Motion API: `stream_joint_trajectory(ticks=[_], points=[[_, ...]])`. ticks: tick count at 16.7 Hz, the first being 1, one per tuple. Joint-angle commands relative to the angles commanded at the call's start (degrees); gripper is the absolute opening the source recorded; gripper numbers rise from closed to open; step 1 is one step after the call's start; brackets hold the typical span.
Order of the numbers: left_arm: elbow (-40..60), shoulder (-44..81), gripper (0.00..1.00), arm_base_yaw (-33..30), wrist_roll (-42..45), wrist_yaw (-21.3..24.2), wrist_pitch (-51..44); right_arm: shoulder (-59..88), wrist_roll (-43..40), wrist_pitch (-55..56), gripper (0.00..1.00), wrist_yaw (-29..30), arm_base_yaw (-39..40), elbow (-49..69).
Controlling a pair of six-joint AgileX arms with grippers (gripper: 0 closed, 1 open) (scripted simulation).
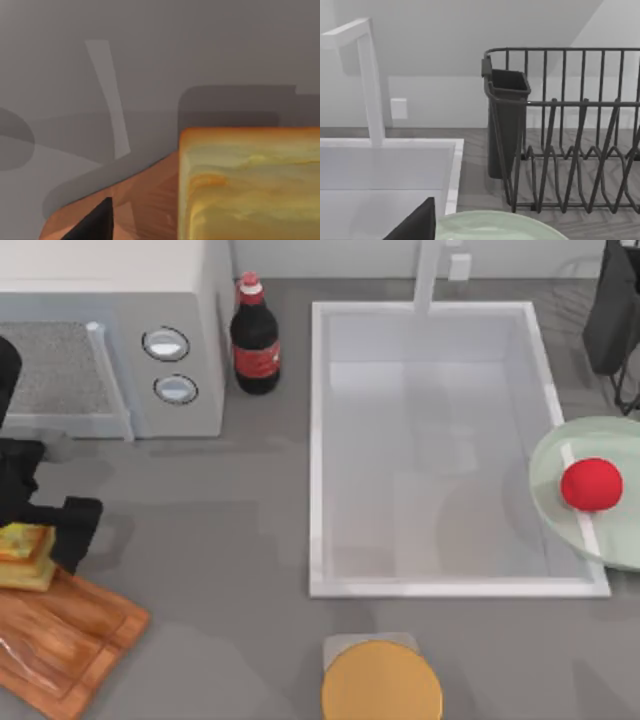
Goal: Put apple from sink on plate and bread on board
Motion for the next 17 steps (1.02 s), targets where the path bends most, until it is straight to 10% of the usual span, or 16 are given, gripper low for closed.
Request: stream_joint_trajectory(ticks=[2, 15, 17], points=[[0.0, 0.0, 1.0, 0.0, 0.0, 0.0, 0.0, 0.0, 0.0, 0.0, 1.0, 0.0, 0.0, 0.0], [0.0, 0.0, 0.02, 0.0, 0.0, 0.0, 0.0, 0.0, 0.0, 0.0, 1.0, 0.0, 0.0, 0.0], [0.0, 0.0, 0.0, 0.0, 0.0, 0.0, 0.0, 0.0, 0.0, 0.0, 1.0, 0.0, 0.0, 0.0]])
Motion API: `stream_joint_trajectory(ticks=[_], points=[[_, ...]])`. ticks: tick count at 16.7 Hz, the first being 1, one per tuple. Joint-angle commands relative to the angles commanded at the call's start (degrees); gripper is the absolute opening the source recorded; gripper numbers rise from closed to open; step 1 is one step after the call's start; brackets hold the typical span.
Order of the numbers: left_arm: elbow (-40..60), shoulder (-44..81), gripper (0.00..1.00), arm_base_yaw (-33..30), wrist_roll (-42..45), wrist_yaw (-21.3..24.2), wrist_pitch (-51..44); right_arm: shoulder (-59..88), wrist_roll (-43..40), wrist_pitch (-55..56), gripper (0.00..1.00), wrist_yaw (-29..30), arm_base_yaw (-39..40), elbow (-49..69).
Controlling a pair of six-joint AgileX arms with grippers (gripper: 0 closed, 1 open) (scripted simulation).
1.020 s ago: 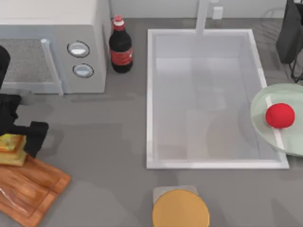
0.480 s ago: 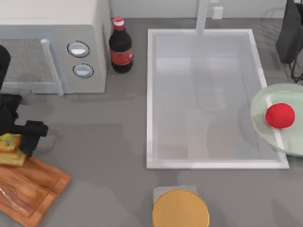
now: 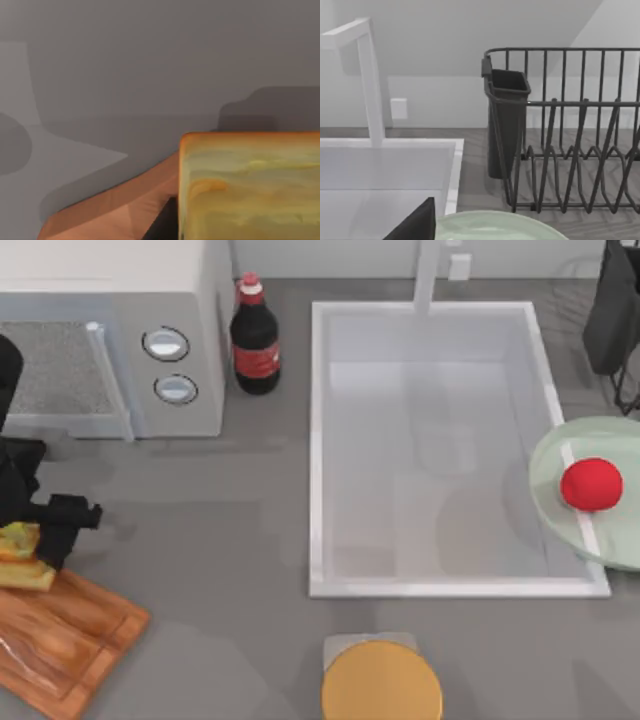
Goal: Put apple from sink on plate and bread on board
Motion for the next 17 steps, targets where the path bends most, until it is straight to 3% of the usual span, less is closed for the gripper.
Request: stream_joint_trajectory(ticks=[9, 17], points=[[0.03, -1.15, 0.0, 0.54, -0.08, -0.05, -1.31, 0.0, 0.0, 0.0, 1.0, 0.0, 0.0, 0.0], [5.98, -5.85, 0.0, 5.3, 0.28, -4.4, -18.97, 0.0, 0.0, 0.0, 1.0, 0.0, 0.0, 0.0]])
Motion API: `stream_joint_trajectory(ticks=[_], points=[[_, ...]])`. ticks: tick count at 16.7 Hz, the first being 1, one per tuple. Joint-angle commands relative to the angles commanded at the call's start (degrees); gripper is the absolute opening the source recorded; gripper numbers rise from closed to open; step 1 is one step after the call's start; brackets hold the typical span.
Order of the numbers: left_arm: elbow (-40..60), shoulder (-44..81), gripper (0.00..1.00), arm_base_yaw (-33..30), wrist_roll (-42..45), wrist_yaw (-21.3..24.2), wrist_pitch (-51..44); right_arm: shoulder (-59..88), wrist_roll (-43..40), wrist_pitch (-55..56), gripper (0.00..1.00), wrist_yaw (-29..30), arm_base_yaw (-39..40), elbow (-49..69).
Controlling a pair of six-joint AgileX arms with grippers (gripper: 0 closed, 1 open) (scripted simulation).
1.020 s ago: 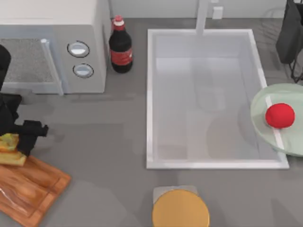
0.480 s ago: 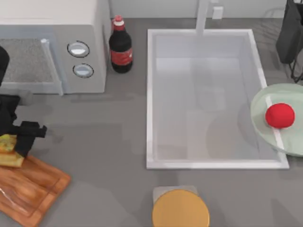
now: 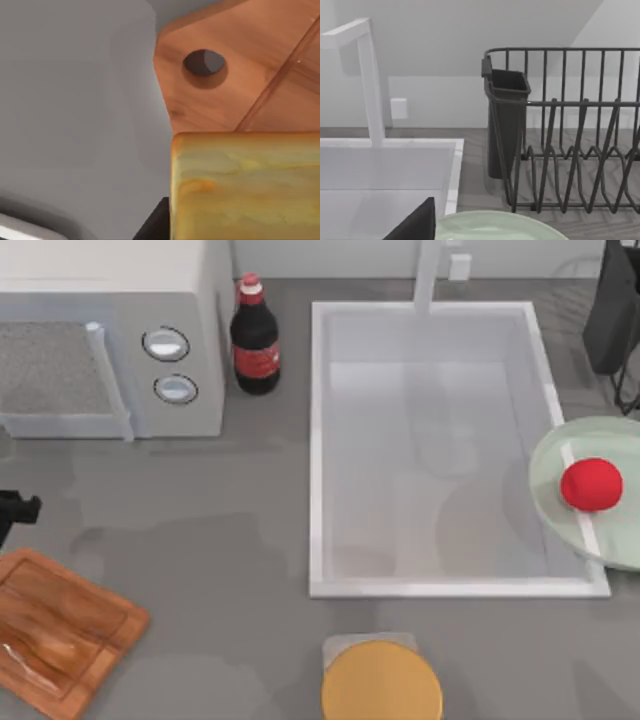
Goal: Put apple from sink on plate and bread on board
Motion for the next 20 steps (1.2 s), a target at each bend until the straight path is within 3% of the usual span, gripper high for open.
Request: stream_joint_trajectory(ticks=[6, 14, 17, 20], points=[[8.75, -1.64, 0.0, -4.47, -0.58, 3.87, -4.08, 0.0, 0.0, 0.0, 1.0, 0.0, 0.0, 0.0], [9.41, -1.53, 0.0, -5.17, -1.11, 4.73, -3.73, 0.0, 0.0, 0.0, 1.0, 0.0, 0.0, 0.0], [8.06, -1.74, 0.0, -4.88, -6.13, 4.88, -3.08, 0.0, 0.0, 0.0, 1.0, 0.0, 0.0, 0.0], [5.67, -2.1, 0.0, -4.39, -16.69, 5.12, -1.92, 0.0, 0.0, 0.0, 1.0, 0.0, 0.0, 0.0]])
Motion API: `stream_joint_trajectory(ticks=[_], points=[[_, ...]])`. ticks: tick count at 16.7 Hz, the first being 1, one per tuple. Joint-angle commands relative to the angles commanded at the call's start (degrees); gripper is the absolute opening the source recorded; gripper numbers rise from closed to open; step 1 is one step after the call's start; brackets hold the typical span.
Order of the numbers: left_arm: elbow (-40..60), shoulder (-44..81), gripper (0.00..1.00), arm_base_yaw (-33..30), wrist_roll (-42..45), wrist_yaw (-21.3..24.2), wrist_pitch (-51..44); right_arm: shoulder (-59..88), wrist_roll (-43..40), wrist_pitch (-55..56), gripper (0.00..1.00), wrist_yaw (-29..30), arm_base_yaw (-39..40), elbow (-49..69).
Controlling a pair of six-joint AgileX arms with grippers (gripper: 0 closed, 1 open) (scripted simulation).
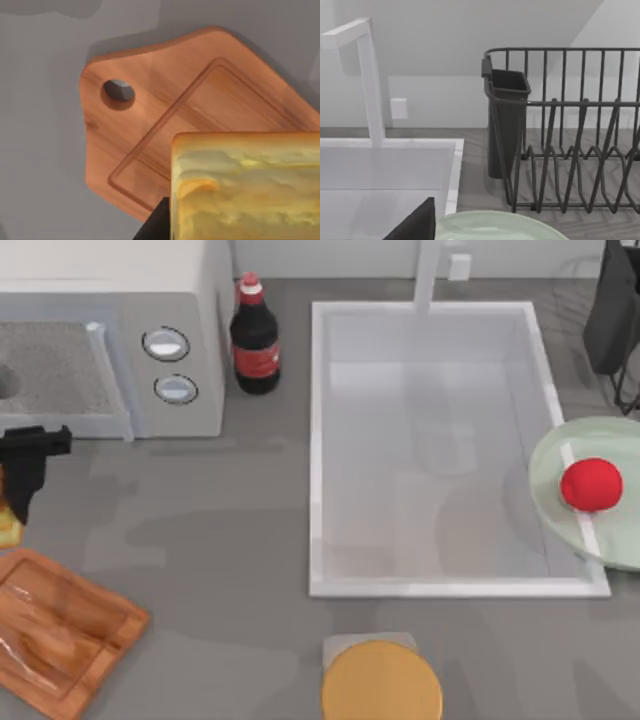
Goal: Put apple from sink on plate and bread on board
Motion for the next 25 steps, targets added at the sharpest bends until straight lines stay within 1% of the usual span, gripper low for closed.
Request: stream_joint_trajectory(ticks=[3, 6, 15, 19, 22, 25], points=[[-2.97, -0.55, 0.0, 0.52, -15.79, 0.26, 1.49, 0.0, 0.0, 0.0, 1.0, 0.0, 0.0, 0.0], [-6.17, -1.34, 0.0, 0.93, -35.47, 0.48, 3.15, 0.0, 0.0, 0.0, 1.0, 0.0, 0.0, 0.0], [-14.28, -4.84, 0.0, 0.69, -104.88, 0.53, 7.7, 0.0, 0.0, 0.0, 1.0, 0.0, 0.0, 0.0], [-16.34, -6.63, 0.0, -0.16, -133.33, 0.24, 9.02, 0.0, 0.0, 0.0, 1.0, 0.0, 0.0, 0.0], [-17.25, -7.91, 0.0, -0.93, -150.73, -0.05, 9.7, 0.0, 0.0, 0.0, 1.0, 0.0, 0.0, 0.0], [-17.7, -8.98, 0.0, -1.68, -163.1, -0.34, 10.12, 0.0, 0.0, 0.0, 1.0, 0.0, 0.0, 0.0]])
